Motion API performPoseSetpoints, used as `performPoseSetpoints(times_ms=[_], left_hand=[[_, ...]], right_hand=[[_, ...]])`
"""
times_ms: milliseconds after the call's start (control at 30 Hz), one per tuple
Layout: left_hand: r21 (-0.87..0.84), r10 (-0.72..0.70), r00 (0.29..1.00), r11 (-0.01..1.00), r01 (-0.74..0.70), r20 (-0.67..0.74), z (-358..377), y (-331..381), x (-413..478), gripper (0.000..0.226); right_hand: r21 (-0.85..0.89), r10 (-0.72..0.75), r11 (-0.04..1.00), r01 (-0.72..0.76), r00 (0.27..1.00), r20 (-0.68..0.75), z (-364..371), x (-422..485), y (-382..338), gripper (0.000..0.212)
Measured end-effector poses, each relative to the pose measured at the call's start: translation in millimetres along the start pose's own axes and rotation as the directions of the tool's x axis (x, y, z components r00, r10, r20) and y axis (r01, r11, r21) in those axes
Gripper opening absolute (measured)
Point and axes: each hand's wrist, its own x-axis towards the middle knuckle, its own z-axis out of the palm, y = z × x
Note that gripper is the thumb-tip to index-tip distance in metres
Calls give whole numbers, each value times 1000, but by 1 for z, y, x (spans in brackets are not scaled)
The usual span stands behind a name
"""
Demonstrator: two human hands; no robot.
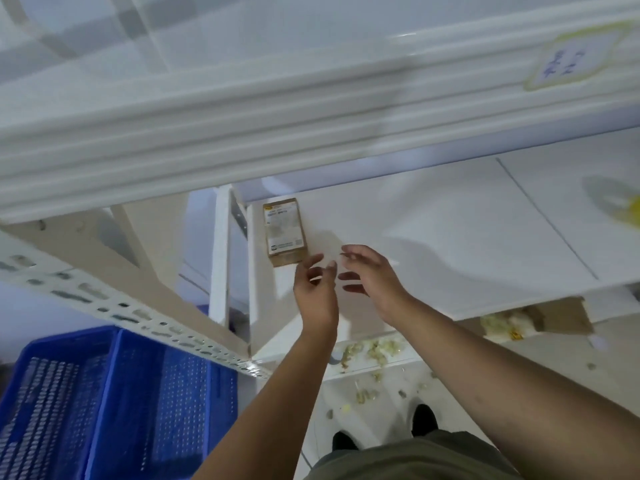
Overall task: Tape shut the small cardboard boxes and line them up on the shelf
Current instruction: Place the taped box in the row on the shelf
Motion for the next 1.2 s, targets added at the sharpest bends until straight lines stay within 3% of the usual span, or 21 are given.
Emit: performPoseSetpoints(times_ms=[233,400,633,933,1200], left_hand=[[84,150,906,976,-199,397,83,21,-51,12],[89,164,815,963,-254,556,157,23,-101,14],[105,157,734,949,-298,661,263,10,-185,21],[86,152,690,951,-298,708,402,-16,-296,24],[110,131,652,943,-315,747,491,-34,-328,25]], right_hand=[[46,-143,987,154,972,-188,-107,-64,-32,17],[68,-208,968,242,924,-320,-192,-104,-49,20],[88,-239,949,303,873,-426,-324,-162,-60,23],[118,-219,943,312,845,-487,-494,-226,-70,19],[122,-214,940,319,829,-517,-598,-225,-75,19]])
